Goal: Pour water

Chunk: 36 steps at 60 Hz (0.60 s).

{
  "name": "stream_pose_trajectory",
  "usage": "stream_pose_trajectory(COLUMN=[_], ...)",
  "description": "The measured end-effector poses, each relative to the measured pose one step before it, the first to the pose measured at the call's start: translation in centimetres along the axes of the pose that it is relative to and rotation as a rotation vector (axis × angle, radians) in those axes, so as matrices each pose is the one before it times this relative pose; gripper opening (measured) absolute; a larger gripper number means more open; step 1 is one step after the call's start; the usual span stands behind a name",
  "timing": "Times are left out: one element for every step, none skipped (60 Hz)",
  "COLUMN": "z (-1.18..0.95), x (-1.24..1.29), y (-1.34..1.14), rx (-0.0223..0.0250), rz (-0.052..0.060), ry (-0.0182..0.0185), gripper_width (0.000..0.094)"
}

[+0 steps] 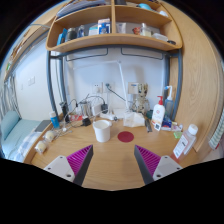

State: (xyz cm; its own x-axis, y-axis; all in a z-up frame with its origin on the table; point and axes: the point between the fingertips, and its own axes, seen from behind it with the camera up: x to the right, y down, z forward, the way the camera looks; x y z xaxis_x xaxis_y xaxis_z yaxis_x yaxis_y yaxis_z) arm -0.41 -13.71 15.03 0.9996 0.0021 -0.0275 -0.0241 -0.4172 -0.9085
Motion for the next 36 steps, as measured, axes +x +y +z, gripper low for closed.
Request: stream_pose_trajectory(z=[-0.003,0.021,0.0,-0.011,0.108,-0.052,-0.083,-0.071,-0.294,-0.116,-0.192,0.073,-0.103,-0.099,-0.097,-0.109,-0.101,-0.085,-0.07,-0.096,0.047,0.061,0.087,0.116,0.155,-0.118,0.257,0.252,0.264,0.284,0.309,0.32,0.054,0.323,0.324,0.35], x=[0.129,0.294,0.299,0.305,0.712,0.46,0.514,0.596,0.186,0.702,0.98,0.777,0.762,0.829,0.852,0.865,0.864,0.832,0.805,0.912,0.812,0.778,0.803,0.832,0.869,0.864,0.81,0.73,0.675,0.664,0.627,0.611,0.605,0.498,0.404,0.322], y=[0.215,0.323,0.37,0.418,0.583,0.441,0.481,0.482,0.261,0.527,0.386,0.853,0.558,0.574,0.55,0.501,0.485,0.44,0.451,0.35,0.329,0.303,0.288,0.28,0.269,0.278,0.177,0.139,0.071,0.026,-0.038,-0.059,-0.161,-0.23,-0.271,-0.325], rx=[-0.00397,-0.00517,-0.00621,-0.00724,-0.00264,-0.00709,-0.00634,-0.00611,-0.01022,-0.00629,-0.01008,0.00143,-0.00741,-0.00787,-0.0077,-0.00614,-0.00435,-0.00332,-0.00292,-0.00227,-0.00205,-0.00051,-0.00017,-0.00089,-0.00217,-0.00357,-0.00225,-0.00079,0.00061,0.00176,0.00174,0.00221,0.00207,0.00592,0.00703,0.00803], rz=[0.0007,0.0008,0.0007,0.0007,0.0011,0.0,-0.0001,-0.0002,-0.0004,0.0001,0.0,0.0012,0.0009,0.0014,0.0017,0.0014,0.001,0.0009,0.0007,0.0,0.0007,0.0009,0.0014,0.0017,0.0017,0.002,0.0027,0.0034,0.0051,0.0054,0.0053,0.0056,0.0054,0.0059,0.0057,0.0051], ry=[-0.0012,0.00024,-0.00051,-0.00267,-0.00743,0.00081,0.00272,0.00454,0.01258,0.00581,-0.0009,0.00448,0.00764,0.00904,0.00971,0.00974,0.00921,0.0073,0.00615,0.00279,0.00477,0.00461,0.00527,0.00706,0.00881,0.01046,0.00833,0.0059,0.00415,0.00406,0.00395,0.00419,0.00289,0.00227,0.00018,-0.00269], gripper_width=[0.0858,0.0861,0.0861,0.0858,0.0859,0.0859,0.0857,0.0858,0.0858,0.0859,0.0859,0.0858,0.0857,0.0857,0.0857,0.0858,0.0859,0.0857,0.0855,0.0856,0.0856,0.0854,0.0856,0.0854,0.0853,0.0853,0.0852,0.085,0.0851,0.0845,0.0846,0.0846,0.0845,0.0847,0.085,0.0854])
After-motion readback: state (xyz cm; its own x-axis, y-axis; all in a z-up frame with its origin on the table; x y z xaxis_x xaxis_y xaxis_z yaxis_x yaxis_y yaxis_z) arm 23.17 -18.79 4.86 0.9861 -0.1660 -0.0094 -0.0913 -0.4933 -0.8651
